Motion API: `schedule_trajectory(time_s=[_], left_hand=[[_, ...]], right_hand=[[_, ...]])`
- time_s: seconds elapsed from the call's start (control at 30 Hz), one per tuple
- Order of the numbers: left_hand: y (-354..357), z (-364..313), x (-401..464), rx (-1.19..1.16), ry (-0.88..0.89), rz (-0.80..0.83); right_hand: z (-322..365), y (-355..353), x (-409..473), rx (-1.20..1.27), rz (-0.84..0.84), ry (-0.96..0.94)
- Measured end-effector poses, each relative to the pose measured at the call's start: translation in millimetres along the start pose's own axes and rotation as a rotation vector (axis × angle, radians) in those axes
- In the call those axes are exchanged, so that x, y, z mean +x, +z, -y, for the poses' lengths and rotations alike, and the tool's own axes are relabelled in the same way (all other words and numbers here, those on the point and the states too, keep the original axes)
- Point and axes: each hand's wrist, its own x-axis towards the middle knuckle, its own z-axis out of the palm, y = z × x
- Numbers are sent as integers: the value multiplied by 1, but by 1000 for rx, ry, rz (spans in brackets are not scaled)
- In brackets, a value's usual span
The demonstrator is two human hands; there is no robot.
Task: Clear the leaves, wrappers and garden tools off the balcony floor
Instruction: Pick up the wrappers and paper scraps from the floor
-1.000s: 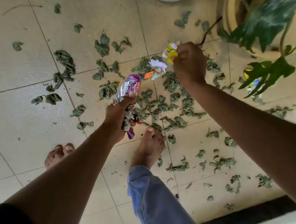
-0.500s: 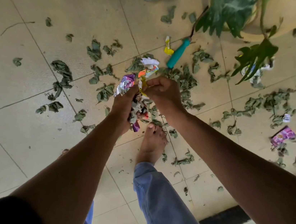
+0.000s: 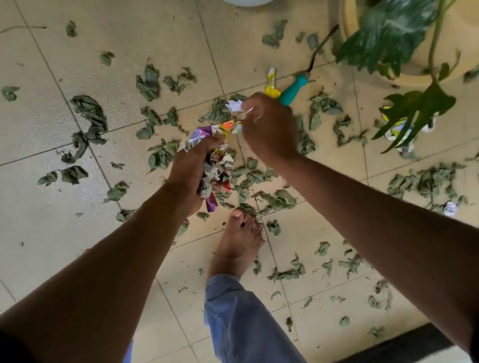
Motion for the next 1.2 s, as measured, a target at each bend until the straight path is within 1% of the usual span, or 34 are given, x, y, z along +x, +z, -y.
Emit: schedule_trajectory(time_s=[0.03, 0.07, 0.13, 0.2, 0.23, 0.3, 0.33, 0.37, 0.4, 0.43, 0.47, 0.5, 0.53, 0.6, 0.63, 0.67, 0.7, 0.77, 0.83, 0.9, 0.93, 0.97, 1.1, 1.2], left_hand=[[0, -2, 1, -4, 7, 2], [-3, -5, 2, -7, 3, 9], [-11, -7, 3, 1, 2, 40], [-21, -13, 2, -4, 1, 57], [-30, -19, 2, -13, -2, 45], [-36, -5, 4, 8, -31, -1], [-32, 14, 2, 11, -79, -19], [-26, 41, -2, -45, -165, -83], [-22, 58, -4, -113, -286, -226], [-18, 79, -2, -212, -387, -266], [-12, 95, -2, -215, -423, -299], [-11, 109, -3, -206, -386, -394], [-4, 117, -12, -244, -333, -427], [-15, 90, -35, -199, -151, -377], [-22, 69, -52, -153, -129, -335], [-35, 40, -67, -124, -83, -251], [-44, 13, -75, -258, -40, -33], [-71, -46, -95, -300, 0, 66], [-86, -69, -118, -373, 25, 60], [-84, -71, -136, -478, 13, 45], [-85, -70, -144, -523, 29, 14], [-90, -75, -154, -599, 51, -1], [-117, -105, -205, -920, 155, 37], [-152, -123, -250, -1080, 273, 8]], right_hand=[[-4, 0, 13, -128, -35, 3], [-9, 0, 25, -279, -29, 7], [-18, 0, 46, -508, 79, 30], [-23, 0, 57, -627, 174, -5], [-23, 0, 62, -680, 190, -58], [-19, -3, 69, -726, 199, -161], [-15, -6, 70, -683, 203, -179], [-10, -9, 68, -599, 208, -174], [-2, -14, 63, -467, 204, -152], [7, -17, 54, -281, 192, -107], [17, -19, 42, -68, 190, -48], [30, -21, 26, 112, 209, -1], [43, -23, 9, 234, 244, 18], [68, -23, -25, 416, 327, 14], [80, -22, -43, 491, 361, 19], [93, -19, -60, 549, 380, 29], [105, -16, -75, 584, 382, 34], [129, -8, -103, 573, 326, 5], [155, 1, -125, 511, 200, -60], [182, 9, -137, 465, 73, -127], [197, 12, -141, 458, 46, -156], [214, 13, -145, 484, 66, -172], [282, 20, -162, 701, 360, -123], [333, 30, -186, 740, 435, -191]])
